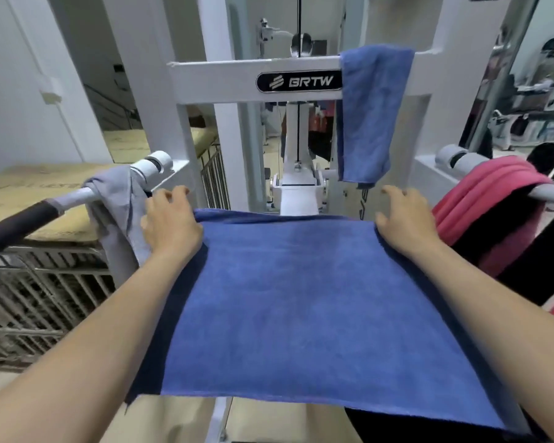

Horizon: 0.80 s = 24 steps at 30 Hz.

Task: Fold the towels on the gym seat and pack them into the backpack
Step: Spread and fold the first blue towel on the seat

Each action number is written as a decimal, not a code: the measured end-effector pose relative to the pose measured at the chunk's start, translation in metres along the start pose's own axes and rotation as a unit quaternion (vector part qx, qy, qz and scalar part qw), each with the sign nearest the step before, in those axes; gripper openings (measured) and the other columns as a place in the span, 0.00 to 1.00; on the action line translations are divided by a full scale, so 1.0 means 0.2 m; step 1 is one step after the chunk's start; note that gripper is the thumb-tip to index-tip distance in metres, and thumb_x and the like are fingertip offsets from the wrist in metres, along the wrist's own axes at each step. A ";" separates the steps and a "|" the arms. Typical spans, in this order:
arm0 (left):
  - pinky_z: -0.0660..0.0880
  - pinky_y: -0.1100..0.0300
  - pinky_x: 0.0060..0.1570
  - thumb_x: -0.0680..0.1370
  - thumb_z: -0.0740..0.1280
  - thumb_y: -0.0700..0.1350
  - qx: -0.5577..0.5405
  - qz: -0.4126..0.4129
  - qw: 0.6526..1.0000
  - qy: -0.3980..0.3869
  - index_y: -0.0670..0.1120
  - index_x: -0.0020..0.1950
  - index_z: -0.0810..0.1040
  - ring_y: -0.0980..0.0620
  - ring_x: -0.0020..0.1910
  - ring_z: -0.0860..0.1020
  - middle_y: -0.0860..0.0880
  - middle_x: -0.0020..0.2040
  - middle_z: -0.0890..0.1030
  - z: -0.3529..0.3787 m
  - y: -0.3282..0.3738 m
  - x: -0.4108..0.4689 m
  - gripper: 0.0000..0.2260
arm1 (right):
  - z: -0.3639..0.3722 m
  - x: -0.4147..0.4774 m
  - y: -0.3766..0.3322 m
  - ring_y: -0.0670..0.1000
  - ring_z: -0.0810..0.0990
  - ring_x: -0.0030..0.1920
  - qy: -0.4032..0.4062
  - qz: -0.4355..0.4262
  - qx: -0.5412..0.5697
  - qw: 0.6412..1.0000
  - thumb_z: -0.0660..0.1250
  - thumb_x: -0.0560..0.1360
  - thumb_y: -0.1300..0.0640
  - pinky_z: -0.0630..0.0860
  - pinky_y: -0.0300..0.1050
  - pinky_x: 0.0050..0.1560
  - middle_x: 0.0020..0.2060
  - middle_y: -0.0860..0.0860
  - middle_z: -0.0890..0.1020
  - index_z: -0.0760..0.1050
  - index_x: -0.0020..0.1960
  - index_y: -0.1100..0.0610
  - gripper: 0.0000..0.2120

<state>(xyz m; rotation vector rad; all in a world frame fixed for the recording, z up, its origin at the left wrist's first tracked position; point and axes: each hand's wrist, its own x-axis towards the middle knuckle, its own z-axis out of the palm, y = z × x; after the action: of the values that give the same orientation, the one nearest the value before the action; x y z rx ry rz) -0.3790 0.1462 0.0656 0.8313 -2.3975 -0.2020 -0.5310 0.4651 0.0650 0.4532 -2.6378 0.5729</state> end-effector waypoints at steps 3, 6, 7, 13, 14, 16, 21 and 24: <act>0.72 0.48 0.56 0.76 0.63 0.48 -0.066 0.169 0.978 -0.102 0.52 0.62 0.74 0.45 0.62 0.72 0.49 0.61 0.75 0.04 0.18 -0.21 0.14 | 0.08 0.00 0.00 0.63 0.71 0.61 -0.091 -0.077 -0.035 0.992 0.62 0.75 0.50 0.71 0.56 0.61 0.59 0.60 0.74 0.66 0.70 0.52 0.24; 0.64 0.47 0.68 0.74 0.45 0.66 -0.023 0.240 0.949 -0.203 0.63 0.70 0.64 0.51 0.73 0.63 0.55 0.72 0.67 0.09 0.34 -0.46 0.26 | 0.13 -0.07 -0.01 0.54 0.70 0.64 -0.152 -0.118 -0.054 0.980 0.52 0.79 0.42 0.67 0.60 0.64 0.60 0.49 0.74 0.66 0.68 0.45 0.20; 0.57 0.47 0.73 0.73 0.39 0.68 0.008 0.229 0.950 -0.213 0.65 0.74 0.57 0.53 0.76 0.56 0.55 0.77 0.59 0.09 0.35 -0.50 0.31 | 0.14 -0.08 0.00 0.52 0.69 0.66 -0.160 -0.121 -0.055 0.978 0.50 0.79 0.40 0.64 0.59 0.66 0.62 0.47 0.74 0.65 0.69 0.44 0.21; 0.47 0.47 0.75 0.70 0.33 0.69 0.059 0.215 0.941 -0.255 0.68 0.75 0.44 0.55 0.78 0.44 0.57 0.79 0.45 0.09 0.37 -0.46 0.33 | 0.06 0.00 0.22 0.55 0.68 0.70 -0.206 -0.011 0.003 0.978 0.52 0.78 0.37 0.66 0.53 0.67 0.71 0.48 0.70 0.66 0.71 0.46 0.26; 0.47 0.47 0.75 0.70 0.34 0.69 0.072 0.210 0.939 -0.265 0.67 0.75 0.43 0.55 0.78 0.44 0.57 0.79 0.45 0.09 0.38 -0.46 0.32 | 0.05 -0.01 0.25 0.54 0.69 0.69 -0.209 0.028 0.070 0.975 0.55 0.78 0.38 0.66 0.51 0.68 0.71 0.49 0.70 0.67 0.72 0.49 0.26; 0.46 0.45 0.75 0.75 0.39 0.65 0.092 0.193 0.936 -0.280 0.64 0.77 0.43 0.52 0.78 0.43 0.54 0.80 0.44 0.08 0.43 -0.46 0.29 | 0.04 -0.06 0.31 0.52 0.77 0.61 -0.197 0.152 0.299 0.921 0.62 0.76 0.41 0.71 0.47 0.62 0.65 0.51 0.77 0.74 0.66 0.53 0.23; 0.45 0.44 0.75 0.81 0.46 0.60 0.003 0.338 0.892 -0.301 0.56 0.78 0.49 0.51 0.78 0.45 0.52 0.80 0.47 0.10 0.88 -0.70 0.26 | 0.04 -0.31 0.41 0.52 0.84 0.46 -0.230 0.354 0.675 0.605 0.66 0.73 0.39 0.76 0.48 0.53 0.46 0.53 0.86 0.82 0.54 0.55 0.22; 0.42 0.45 0.75 0.80 0.45 0.60 -0.015 0.396 0.876 -0.275 0.59 0.78 0.46 0.52 0.78 0.43 0.53 0.80 0.45 0.14 1.02 -0.84 0.26 | 0.05 -0.44 0.48 0.54 0.80 0.59 -0.288 0.362 0.705 0.538 0.66 0.74 0.40 0.71 0.52 0.67 0.59 0.55 0.81 0.78 0.63 0.57 0.26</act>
<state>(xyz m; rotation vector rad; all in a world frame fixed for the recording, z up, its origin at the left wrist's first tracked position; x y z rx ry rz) -0.3941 0.4082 0.0263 -0.3309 -3.0320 -0.1517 -0.4960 0.5629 -0.0135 -0.2225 -1.9808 3.3085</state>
